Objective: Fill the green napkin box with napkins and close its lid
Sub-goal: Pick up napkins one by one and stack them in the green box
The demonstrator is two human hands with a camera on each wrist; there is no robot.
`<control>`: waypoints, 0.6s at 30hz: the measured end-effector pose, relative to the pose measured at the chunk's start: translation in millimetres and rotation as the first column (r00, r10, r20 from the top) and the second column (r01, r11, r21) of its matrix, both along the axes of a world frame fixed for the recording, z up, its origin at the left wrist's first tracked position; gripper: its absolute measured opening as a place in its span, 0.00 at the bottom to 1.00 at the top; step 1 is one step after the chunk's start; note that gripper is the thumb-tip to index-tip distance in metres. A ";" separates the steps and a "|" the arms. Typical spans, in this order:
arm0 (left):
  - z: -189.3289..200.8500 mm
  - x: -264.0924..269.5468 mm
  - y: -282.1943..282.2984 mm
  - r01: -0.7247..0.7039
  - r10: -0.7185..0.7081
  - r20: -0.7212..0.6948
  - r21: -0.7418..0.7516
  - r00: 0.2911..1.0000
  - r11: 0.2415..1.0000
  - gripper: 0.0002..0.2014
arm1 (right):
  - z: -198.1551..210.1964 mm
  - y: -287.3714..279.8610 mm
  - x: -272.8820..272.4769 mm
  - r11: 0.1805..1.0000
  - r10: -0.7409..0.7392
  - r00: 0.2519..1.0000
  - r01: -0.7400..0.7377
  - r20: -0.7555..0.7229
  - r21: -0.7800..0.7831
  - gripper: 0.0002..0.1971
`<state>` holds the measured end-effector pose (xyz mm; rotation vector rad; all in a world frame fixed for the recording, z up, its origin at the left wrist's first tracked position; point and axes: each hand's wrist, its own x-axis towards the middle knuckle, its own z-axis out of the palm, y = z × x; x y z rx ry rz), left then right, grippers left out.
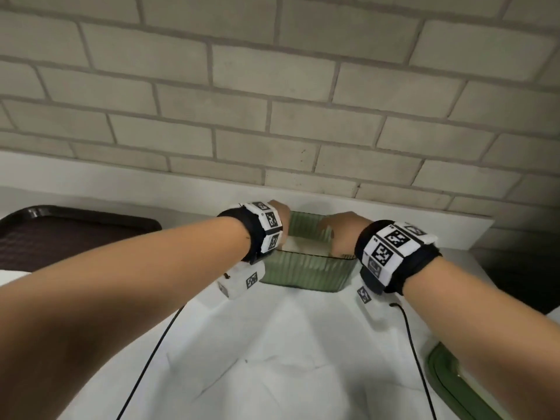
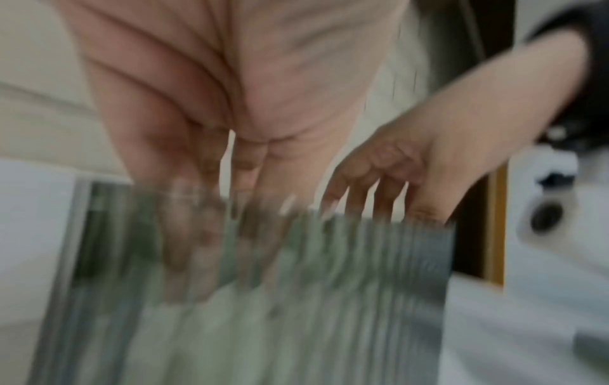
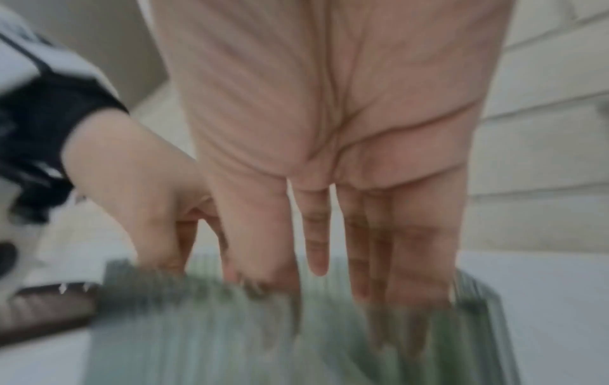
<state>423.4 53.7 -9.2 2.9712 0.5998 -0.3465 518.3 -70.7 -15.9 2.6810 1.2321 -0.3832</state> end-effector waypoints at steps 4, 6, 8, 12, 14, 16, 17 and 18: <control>20.4 -38.0 -3.8 -0.025 0.072 0.197 -0.233 0.978 0.972 0.20 | 35.2 -47.8 -40.2 0.906 -0.007 0.981 0.088 -0.192 0.415 0.22; 24.9 -68.0 -10.0 -0.015 0.153 0.315 -0.399 0.937 0.917 0.14 | 41.3 -71.8 -58.2 0.834 0.017 0.960 0.140 -0.280 0.533 0.18; 23.8 -97.3 -17.6 -0.011 0.218 0.363 -0.494 0.906 0.869 0.09 | 42.2 -96.6 -77.1 0.792 0.028 0.936 0.193 -0.350 0.579 0.15; 17.0 -159.6 -34.7 -0.006 0.297 0.389 -0.598 0.872 0.801 0.08 | 27.2 -142.3 -122.5 0.704 0.028 0.918 0.262 -0.394 0.660 0.12; 13.6 -190.8 -43.0 -0.010 0.342 0.399 -0.639 0.851 0.769 0.07 | 19.6 -163.7 -146.3 0.686 0.011 0.919 0.280 -0.394 0.672 0.11; 10.9 -218.9 -50.4 -0.016 0.387 0.412 -0.668 0.825 0.744 0.06 | 13.5 -184.7 -167.7 0.684 -0.010 0.904 0.317 -0.426 0.657 0.10; 9.5 -231.9 -54.5 -0.013 0.409 0.417 -0.687 0.811 0.727 0.06 | 10.3 -194.0 -176.7 0.678 -0.022 0.895 0.340 -0.445 0.651 0.10; 6.5 -245.3 -59.8 -0.015 0.430 0.417 -0.704 0.801 0.710 0.06 | 5.0 -204.2 -186.2 0.670 -0.034 0.887 0.363 -0.461 0.647 0.10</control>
